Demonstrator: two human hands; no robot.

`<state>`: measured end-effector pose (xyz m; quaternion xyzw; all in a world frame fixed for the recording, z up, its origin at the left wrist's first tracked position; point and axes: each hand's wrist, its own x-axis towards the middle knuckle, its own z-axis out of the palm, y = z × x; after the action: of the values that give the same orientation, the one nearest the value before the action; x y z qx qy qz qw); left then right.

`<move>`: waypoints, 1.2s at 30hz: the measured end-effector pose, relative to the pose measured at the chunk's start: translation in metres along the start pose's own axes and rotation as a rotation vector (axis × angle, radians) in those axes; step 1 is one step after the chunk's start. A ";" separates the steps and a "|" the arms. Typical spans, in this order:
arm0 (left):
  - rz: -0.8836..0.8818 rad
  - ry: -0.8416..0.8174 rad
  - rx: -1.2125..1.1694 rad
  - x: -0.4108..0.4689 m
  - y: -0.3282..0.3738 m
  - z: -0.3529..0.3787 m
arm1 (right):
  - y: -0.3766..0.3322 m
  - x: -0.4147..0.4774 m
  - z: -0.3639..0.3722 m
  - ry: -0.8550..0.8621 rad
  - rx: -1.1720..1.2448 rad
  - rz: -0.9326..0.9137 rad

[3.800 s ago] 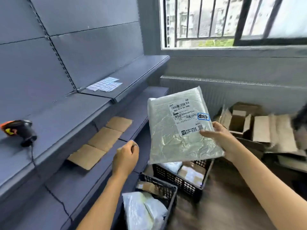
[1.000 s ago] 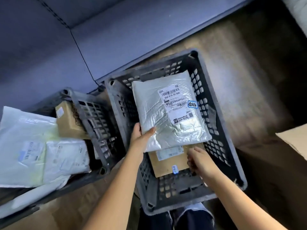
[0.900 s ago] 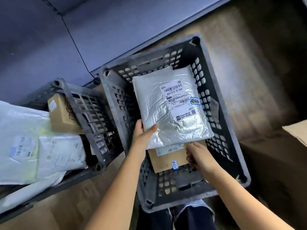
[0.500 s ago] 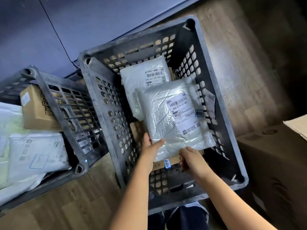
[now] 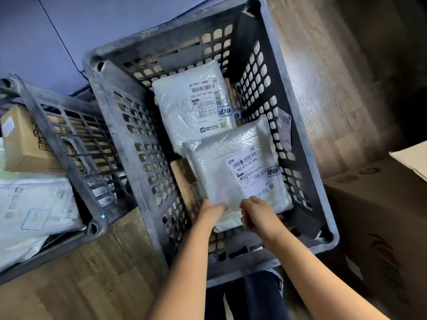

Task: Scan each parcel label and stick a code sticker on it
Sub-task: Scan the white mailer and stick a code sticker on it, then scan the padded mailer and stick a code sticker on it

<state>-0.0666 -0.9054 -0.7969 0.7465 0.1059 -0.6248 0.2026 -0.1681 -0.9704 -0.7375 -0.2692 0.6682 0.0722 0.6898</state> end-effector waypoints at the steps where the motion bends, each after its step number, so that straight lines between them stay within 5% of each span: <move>1: 0.008 0.032 0.028 -0.001 0.003 -0.002 | -0.001 -0.002 -0.003 0.006 -0.006 -0.005; 6: 0.038 0.171 0.195 -0.025 0.021 -0.026 | -0.015 -0.029 -0.008 0.024 0.006 -0.036; 15: 0.183 -0.043 0.141 -0.134 0.078 -0.076 | -0.079 -0.124 0.033 -0.008 -0.073 -0.135; 22: 0.286 0.017 0.038 -0.252 0.106 -0.172 | -0.147 -0.227 0.096 -0.086 -0.133 -0.269; 30: 0.327 0.248 -0.162 -0.369 0.051 -0.305 | -0.173 -0.338 0.204 -0.236 -0.318 -0.314; 36: 0.286 0.375 -0.273 -0.376 -0.006 -0.391 | -0.161 -0.365 0.277 -0.332 -0.378 -0.285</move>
<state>0.2044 -0.6939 -0.3774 0.8223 0.1185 -0.4207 0.3644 0.1146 -0.8818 -0.3534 -0.4688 0.4763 0.1406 0.7305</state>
